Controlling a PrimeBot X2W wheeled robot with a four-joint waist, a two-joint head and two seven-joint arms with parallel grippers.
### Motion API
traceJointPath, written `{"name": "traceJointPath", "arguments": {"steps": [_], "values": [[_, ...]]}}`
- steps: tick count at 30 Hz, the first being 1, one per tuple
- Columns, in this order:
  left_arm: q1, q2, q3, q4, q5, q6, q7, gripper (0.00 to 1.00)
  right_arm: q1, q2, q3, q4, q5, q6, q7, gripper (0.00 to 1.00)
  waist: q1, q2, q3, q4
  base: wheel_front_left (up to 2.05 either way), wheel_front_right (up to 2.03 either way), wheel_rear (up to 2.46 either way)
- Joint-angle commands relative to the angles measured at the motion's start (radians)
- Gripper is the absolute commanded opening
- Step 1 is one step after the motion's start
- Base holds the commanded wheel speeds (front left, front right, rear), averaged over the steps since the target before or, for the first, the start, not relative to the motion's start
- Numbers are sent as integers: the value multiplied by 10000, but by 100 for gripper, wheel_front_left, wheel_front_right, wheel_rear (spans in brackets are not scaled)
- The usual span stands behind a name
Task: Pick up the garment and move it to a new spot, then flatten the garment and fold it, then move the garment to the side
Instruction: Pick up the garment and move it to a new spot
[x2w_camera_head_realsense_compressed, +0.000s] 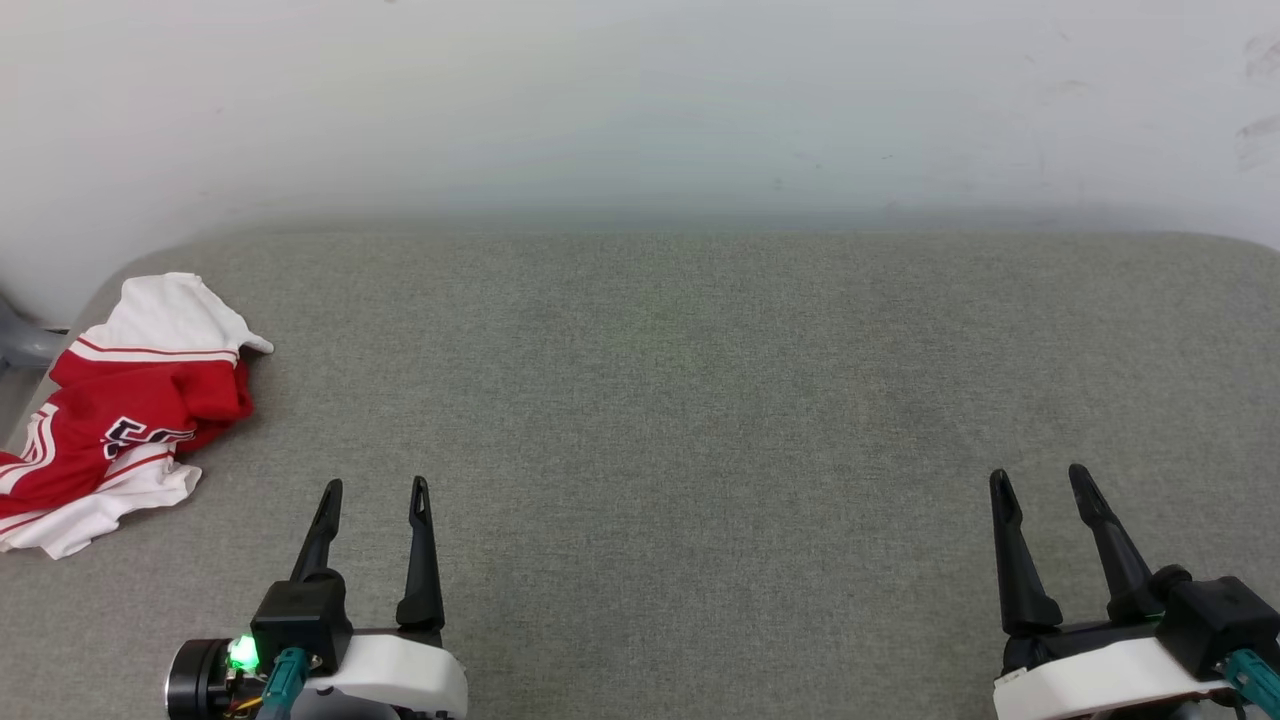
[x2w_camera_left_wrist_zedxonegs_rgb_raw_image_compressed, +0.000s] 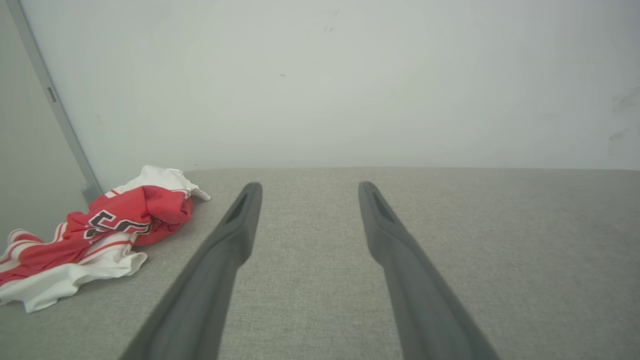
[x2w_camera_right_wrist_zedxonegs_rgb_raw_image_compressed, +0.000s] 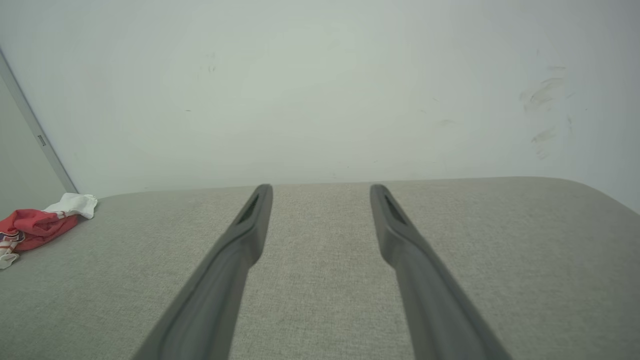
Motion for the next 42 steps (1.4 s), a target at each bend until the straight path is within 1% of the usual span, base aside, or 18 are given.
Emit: {"name": "traceJointPath", "arguments": {"steps": [1, 10, 18, 29, 42], "values": [[54, -12, 21, 10, -43, -6, -28, 100, 60, 13, 17, 11, 20, -7, -21, 100, 0, 0, 3, 1, 0, 0, 0], [-18, -23, 51, 102, -54, -43, -28, 100, 52, 13, 24, 47, 36, -7, -21, 100, 0, 0, 66, 111, 0, 0, 0], [-152, -23, 144, 110, -68, 5, -28, 100, 5, 13, 61, 7, 4, -7, -21, 100, 0, 0, 183, 599, 0, 0, 0], [-301, -24, 329, 102, -144, 54, -28, 100, -128, 13, 157, -18, -178, -7, -21, 100, 0, 0, 428, 1783, 0, 0, 0], [-329, -24, 362, 181, -334, 137, -28, 100, -144, 13, 369, -29, -429, -7, -21, 100, 0, 0, 594, 3518, 0, 0, 0]]}}
